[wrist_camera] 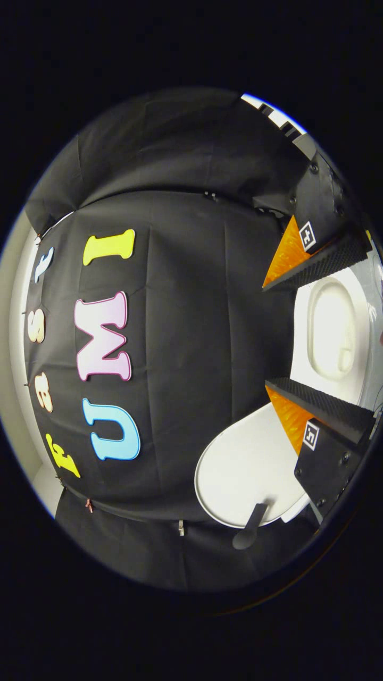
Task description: Open the toilet lid.
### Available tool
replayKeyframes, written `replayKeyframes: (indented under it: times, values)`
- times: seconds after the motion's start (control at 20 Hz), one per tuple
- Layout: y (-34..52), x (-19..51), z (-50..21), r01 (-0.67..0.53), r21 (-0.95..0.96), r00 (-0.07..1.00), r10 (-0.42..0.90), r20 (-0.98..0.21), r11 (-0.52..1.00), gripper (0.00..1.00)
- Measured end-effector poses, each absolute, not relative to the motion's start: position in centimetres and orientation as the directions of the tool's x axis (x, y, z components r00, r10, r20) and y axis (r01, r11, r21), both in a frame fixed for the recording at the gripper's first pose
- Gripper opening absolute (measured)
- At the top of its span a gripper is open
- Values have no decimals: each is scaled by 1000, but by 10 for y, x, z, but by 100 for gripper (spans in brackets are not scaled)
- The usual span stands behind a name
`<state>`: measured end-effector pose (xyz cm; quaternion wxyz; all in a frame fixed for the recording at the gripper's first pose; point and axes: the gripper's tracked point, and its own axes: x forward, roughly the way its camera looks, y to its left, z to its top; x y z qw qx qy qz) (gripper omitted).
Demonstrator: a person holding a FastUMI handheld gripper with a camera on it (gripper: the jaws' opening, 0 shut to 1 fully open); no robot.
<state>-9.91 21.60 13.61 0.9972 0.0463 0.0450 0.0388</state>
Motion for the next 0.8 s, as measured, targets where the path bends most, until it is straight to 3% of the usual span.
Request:
replayKeyframes:
  times: [0.8]
  values:
    - [147,-78,92,-30,47,999,32,-39,998,99]
